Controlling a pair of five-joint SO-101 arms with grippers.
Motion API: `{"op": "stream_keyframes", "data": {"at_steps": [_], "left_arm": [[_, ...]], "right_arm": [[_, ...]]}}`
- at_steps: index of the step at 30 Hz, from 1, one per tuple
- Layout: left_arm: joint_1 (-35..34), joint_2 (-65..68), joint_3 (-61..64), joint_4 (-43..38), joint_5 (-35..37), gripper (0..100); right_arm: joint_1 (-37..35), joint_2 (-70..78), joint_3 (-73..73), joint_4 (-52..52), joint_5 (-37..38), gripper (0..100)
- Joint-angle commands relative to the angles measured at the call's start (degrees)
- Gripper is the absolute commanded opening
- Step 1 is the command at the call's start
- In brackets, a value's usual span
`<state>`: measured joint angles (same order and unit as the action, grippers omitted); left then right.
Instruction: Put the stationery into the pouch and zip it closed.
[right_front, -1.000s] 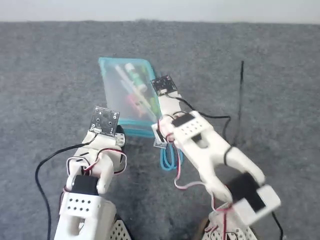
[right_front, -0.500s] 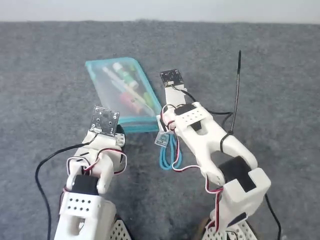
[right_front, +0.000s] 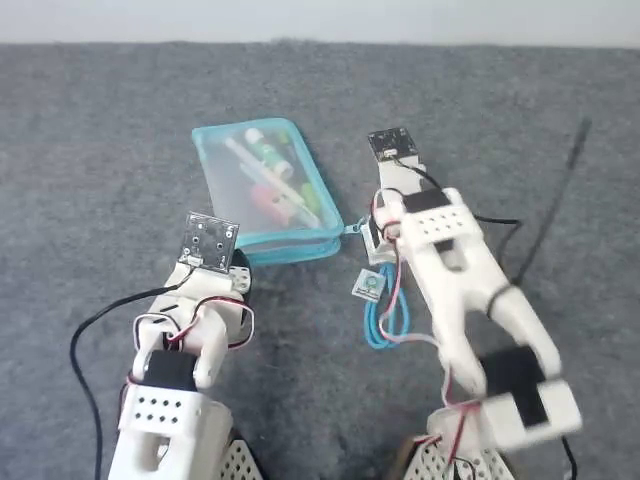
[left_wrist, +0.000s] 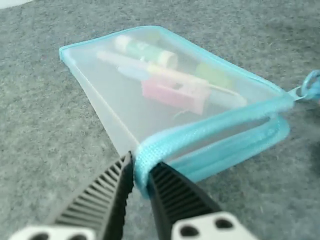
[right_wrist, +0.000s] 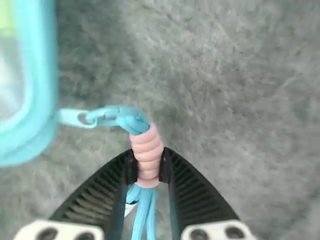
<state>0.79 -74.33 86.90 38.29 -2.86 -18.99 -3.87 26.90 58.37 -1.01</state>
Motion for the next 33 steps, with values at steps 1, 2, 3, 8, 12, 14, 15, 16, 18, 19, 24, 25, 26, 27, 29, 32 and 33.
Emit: {"op": "stream_keyframes", "data": {"at_steps": [1, 2, 3, 8, 12, 14, 15, 16, 18, 19, 24, 25, 26, 27, 29, 32, 33], "left_arm": [[-0.35, 0.18, -2.07, -2.55, 0.35, 1], [-0.35, 0.18, -2.07, -2.55, 0.35, 1], [-0.35, 0.18, -2.07, -2.55, 0.35, 1], [-0.62, 0.18, -1.80, -4.48, 0.35, 1], [-0.35, 0.18, -1.80, -4.57, 0.35, 1], [-0.53, 0.18, -1.80, -4.57, 0.35, 1], [-0.70, 0.18, -1.80, -4.57, 0.35, 1], [-0.79, 0.18, -1.80, -4.57, 0.35, 1], [-0.79, 0.18, -1.80, -4.57, 0.35, 2], [-0.79, 0.18, -1.80, -4.57, 0.35, 3], [-0.26, 0.18, -1.19, -4.92, 0.26, 8], [-0.26, 0.18, -0.84, -5.36, 0.26, 8], [-0.26, 0.18, -0.48, -5.80, 0.26, 8], [-0.53, 0.18, 0.04, -6.51, 0.26, 8], [-0.70, 0.18, 0.40, -7.38, 0.26, 8], [-0.26, 0.18, 0.40, -7.30, 0.62, 8], [-0.26, 0.26, 0.40, -7.21, 0.62, 8]], "right_arm": [[-2.33, -16.66, 1.49, 2.15, 3.69, 0.6], [-3.56, -20.62, 1.58, 3.38, 5.10, 0.6], [-5.05, -24.84, 1.58, 4.97, 6.68, 0.6], [-13.23, -45.49, 1.85, 11.65, 13.19, 0.6], [-16.31, -52.70, 6.59, 11.91, 13.54, 0.6], [-15.87, -50.77, 11.87, 8.57, 13.71, 0.6], [-14.99, -49.54, 13.89, 6.81, 13.71, 0.6], [-14.37, -48.31, 14.77, 5.49, 13.71, 0.6], [-12.97, -47.34, 13.80, 5.14, 13.71, 0.6], [-12.79, -47.60, 12.04, 6.81, 13.71, 0.6], [-14.73, -49.10, 10.29, 12.70, 13.71, 0.9], [-15.16, -48.66, 12.48, 12.44, 13.71, 0.9], [-15.25, -47.87, 14.86, 12.18, 13.80, 1.0], [-15.25, -46.90, 17.41, 11.30, 13.63, 1.0], [-15.16, -45.14, 21.63, 8.84, 13.45, 1.6], [-15.52, -41.89, 24.18, 4.88, 12.22, 9.5], [-15.52, -40.48, 24.18, 4.00, 10.81, 13.0]]}}
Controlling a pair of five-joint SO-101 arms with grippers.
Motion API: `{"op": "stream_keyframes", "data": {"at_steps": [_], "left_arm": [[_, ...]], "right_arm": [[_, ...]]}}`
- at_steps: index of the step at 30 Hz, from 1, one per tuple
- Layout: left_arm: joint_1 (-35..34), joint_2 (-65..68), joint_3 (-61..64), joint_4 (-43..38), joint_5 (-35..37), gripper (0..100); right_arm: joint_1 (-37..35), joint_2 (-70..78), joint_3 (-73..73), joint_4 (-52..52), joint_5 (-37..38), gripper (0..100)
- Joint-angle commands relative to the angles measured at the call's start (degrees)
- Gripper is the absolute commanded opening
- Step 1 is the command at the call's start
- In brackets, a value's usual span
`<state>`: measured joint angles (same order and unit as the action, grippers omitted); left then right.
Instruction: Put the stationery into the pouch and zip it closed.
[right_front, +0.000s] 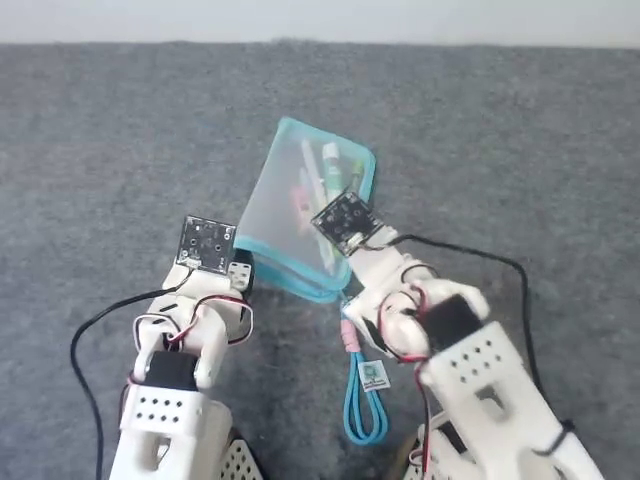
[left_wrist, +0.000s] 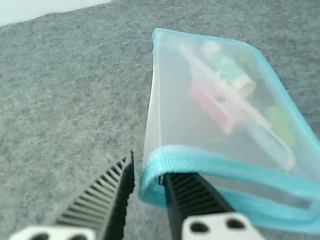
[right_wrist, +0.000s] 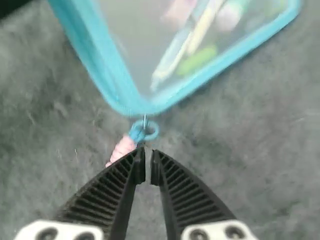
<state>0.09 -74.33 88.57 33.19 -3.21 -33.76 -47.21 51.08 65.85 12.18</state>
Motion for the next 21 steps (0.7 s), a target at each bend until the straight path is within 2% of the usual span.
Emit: {"op": "stream_keyframes", "data": {"at_steps": [1, 3, 9, 21], "left_arm": [[0.44, 0.35, -1.27, -2.02, 0.97, 8], [0.35, 0.35, -1.27, -2.02, 1.05, 8], [0.35, 0.26, -1.27, -2.02, 1.05, 6], [0.44, 0.26, -1.27, -2.02, 1.05, 6]], "right_arm": [[-0.75, 4.53, 0.00, -4.18, -3.25, 15.7], [-1.19, 8.48, 0.00, -6.37, -4.04, 18.8], [-6.73, 18.77, -0.44, -11.65, -4.48, 18.8], [-7.78, 22.46, -0.09, -11.82, -4.66, 18.8]]}}
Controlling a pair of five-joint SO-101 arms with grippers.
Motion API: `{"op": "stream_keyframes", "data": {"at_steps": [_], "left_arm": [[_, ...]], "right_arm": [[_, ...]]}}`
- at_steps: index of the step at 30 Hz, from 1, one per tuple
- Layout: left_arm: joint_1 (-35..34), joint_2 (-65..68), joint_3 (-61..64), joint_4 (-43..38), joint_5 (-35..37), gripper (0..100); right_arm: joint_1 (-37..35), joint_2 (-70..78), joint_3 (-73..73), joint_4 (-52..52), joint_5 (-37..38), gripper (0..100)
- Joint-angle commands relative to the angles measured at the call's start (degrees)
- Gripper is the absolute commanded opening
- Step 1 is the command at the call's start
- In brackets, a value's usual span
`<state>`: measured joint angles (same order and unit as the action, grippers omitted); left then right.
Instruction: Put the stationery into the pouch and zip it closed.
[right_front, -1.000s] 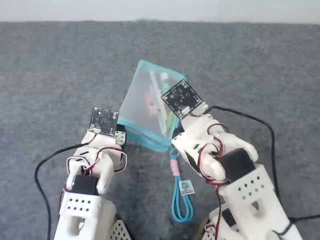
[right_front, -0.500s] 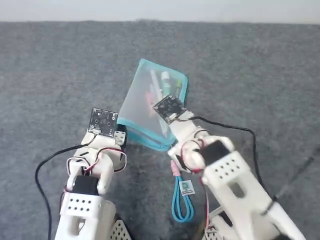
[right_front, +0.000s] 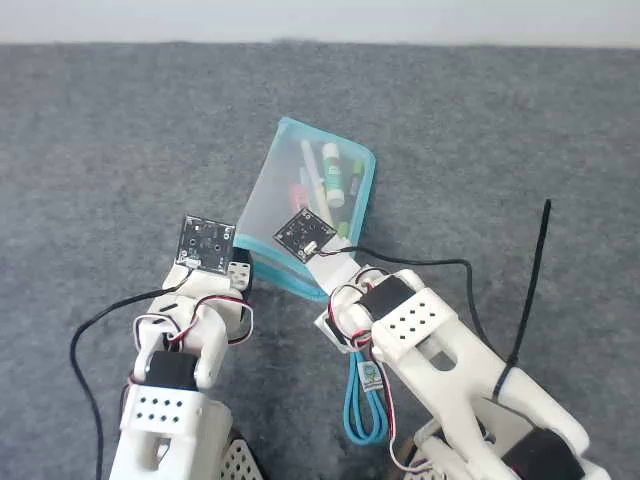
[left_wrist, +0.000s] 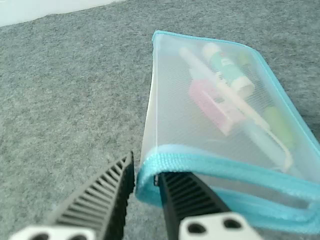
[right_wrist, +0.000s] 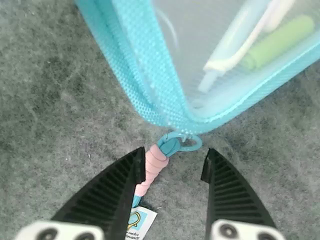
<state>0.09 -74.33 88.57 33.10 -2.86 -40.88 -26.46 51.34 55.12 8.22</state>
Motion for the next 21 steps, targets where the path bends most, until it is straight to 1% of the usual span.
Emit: {"op": "stream_keyframes", "data": {"at_steps": [1, 12, 14, 17, 21], "left_arm": [[0.44, 0.26, -1.27, -1.93, 0.70, 6], [0.44, 0.26, -1.27, -1.93, 0.70, 6], [0.44, 0.26, -1.27, -1.93, 0.70, 6], [0.44, 0.26, -1.27, -1.93, 0.70, 6], [0.44, 0.26, -1.27, -1.93, 0.70, 6]], "right_arm": [[-0.66, 3.03, -0.62, -1.10, -0.70, 18.8], [-0.31, 14.99, -5.63, -1.63, -0.53, 18.0], [-0.13, 15.25, -5.71, -1.63, -0.35, 12.5], [2.77, 15.25, -6.42, -1.71, -0.44, 1.3], [9.10, 15.08, -7.91, -1.63, -0.53, 0.7]]}}
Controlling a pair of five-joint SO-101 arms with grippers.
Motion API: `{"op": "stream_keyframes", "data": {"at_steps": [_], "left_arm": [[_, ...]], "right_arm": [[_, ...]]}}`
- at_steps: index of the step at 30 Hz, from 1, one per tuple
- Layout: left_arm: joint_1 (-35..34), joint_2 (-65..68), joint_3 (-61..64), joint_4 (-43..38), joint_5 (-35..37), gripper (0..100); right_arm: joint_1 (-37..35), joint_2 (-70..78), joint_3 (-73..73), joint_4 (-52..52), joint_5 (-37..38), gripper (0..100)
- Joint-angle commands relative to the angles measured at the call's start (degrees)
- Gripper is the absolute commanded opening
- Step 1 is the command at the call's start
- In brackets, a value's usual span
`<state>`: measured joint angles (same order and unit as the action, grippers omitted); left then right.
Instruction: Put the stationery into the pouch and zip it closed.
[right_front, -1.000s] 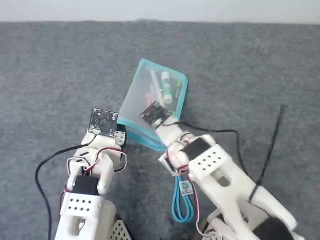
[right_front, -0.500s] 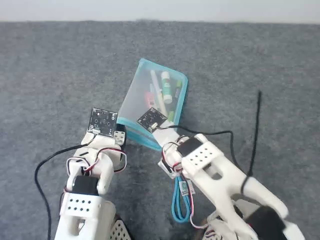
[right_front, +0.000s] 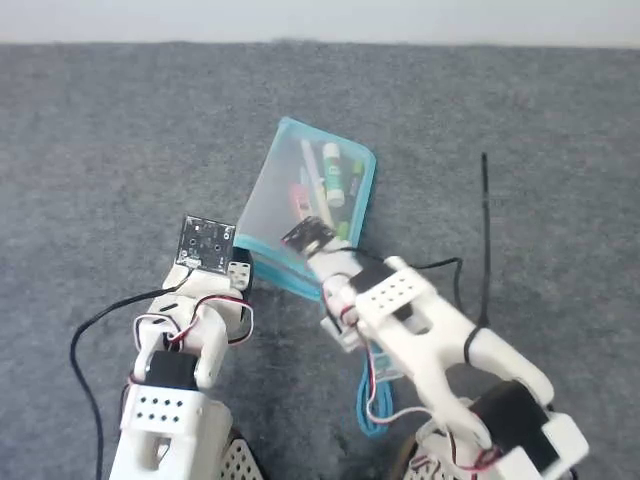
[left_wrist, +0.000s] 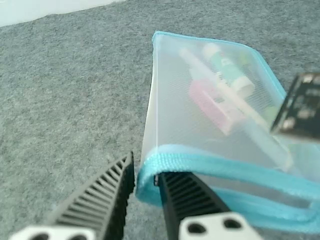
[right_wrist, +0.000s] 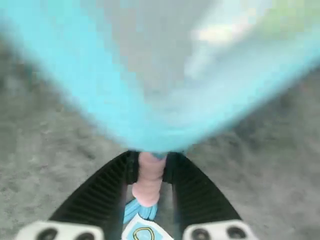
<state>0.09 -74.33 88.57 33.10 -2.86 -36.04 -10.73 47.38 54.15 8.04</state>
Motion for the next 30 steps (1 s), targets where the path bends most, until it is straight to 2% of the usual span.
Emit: {"op": "stream_keyframes", "data": {"at_steps": [1, 5, 9, 12, 17, 26, 30], "left_arm": [[0.44, 0.26, -1.27, -1.93, 0.70, 6], [0.53, 0.26, -1.27, -2.11, 0.53, 6], [0.53, 0.26, -1.45, -2.20, 0.53, 5], [0.53, 0.26, -1.71, -2.20, 0.62, 1], [0.53, 0.62, -2.51, -1.85, 0.70, 1], [0.35, 0.62, -2.59, -1.85, 0.79, 1], [0.35, 0.70, -2.59, -1.85, 0.79, 1]], "right_arm": [[5.67, -0.75, -4.66, -0.57, -0.35, 0.5], [9.01, -4.88, -12.48, 6.11, 0.18, 0.6], [6.29, -11.91, -20.04, 14.37, 0.44, 0.6], [1.54, -15.25, -24.26, 18.59, 1.76, 0.6], [-7.16, -17.45, -27.16, 21.32, 4.48, 0.6], [-22.02, -31.52, -21.10, 21.05, 11.52, 0.6], [-25.01, -38.55, -16.09, 20.53, 13.36, 0.6]]}}
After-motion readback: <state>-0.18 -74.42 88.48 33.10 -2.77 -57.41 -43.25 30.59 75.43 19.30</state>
